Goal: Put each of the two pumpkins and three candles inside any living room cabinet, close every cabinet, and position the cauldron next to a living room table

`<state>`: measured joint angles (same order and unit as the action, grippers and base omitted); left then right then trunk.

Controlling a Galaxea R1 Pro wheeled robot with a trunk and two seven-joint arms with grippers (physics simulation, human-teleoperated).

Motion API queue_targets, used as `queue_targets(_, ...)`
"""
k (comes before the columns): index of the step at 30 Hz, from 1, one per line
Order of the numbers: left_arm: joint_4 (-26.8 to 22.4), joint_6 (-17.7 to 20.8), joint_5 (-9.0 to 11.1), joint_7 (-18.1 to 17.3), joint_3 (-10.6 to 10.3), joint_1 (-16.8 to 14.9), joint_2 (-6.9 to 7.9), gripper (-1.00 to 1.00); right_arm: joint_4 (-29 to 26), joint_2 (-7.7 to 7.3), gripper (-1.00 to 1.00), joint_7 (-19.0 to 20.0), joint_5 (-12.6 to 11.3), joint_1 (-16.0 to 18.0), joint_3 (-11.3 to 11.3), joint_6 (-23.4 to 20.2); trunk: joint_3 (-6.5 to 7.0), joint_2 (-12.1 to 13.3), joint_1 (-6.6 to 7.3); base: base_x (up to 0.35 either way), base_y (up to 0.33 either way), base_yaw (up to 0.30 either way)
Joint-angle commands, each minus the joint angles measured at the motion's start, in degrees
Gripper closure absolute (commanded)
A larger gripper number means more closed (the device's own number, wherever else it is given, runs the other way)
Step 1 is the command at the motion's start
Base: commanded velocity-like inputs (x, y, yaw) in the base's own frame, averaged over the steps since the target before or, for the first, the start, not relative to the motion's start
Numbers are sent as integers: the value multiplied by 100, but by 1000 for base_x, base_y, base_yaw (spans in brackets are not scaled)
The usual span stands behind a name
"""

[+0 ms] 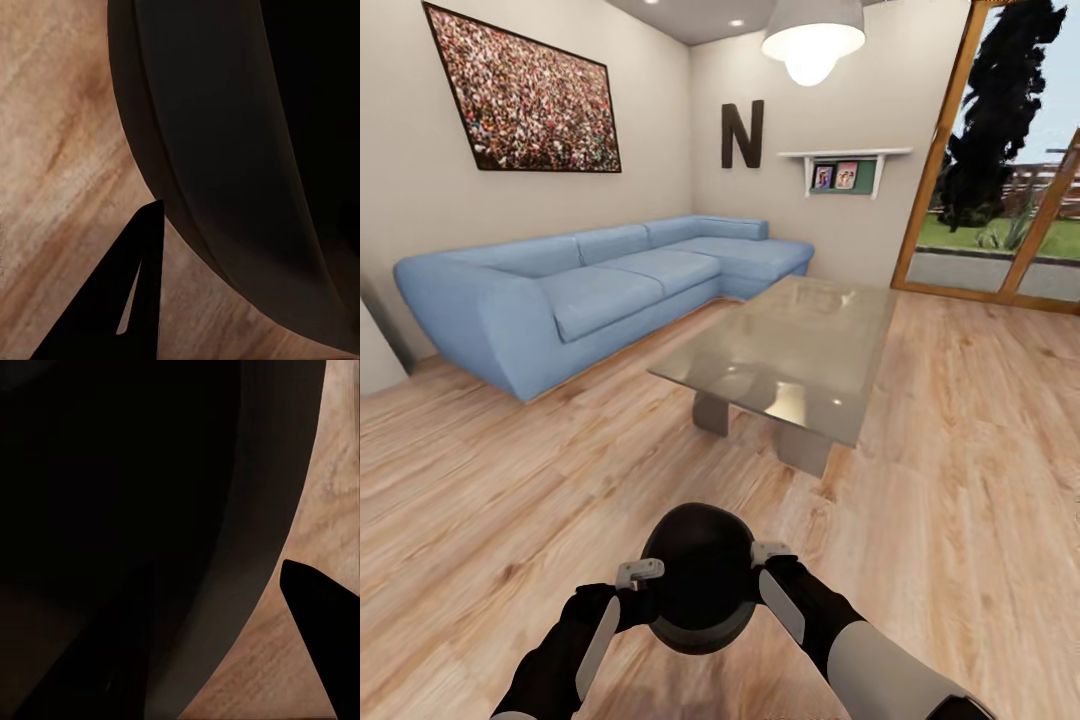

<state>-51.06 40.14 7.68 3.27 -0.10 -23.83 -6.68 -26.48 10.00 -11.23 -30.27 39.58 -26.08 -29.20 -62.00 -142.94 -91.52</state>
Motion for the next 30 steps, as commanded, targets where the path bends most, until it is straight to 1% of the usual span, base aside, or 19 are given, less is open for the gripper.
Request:
queue_targets(1,3,-6,199,-28,18,1,12,100,-15,0,100,16,-25,6,-27,222,1,-1,1,0,221,-280)
queue_targets(30,-1,-6,199,-30,18,1,18,100,-15,0,100,16,-43,6,-26,225,1,-1,1,0,221,-280)
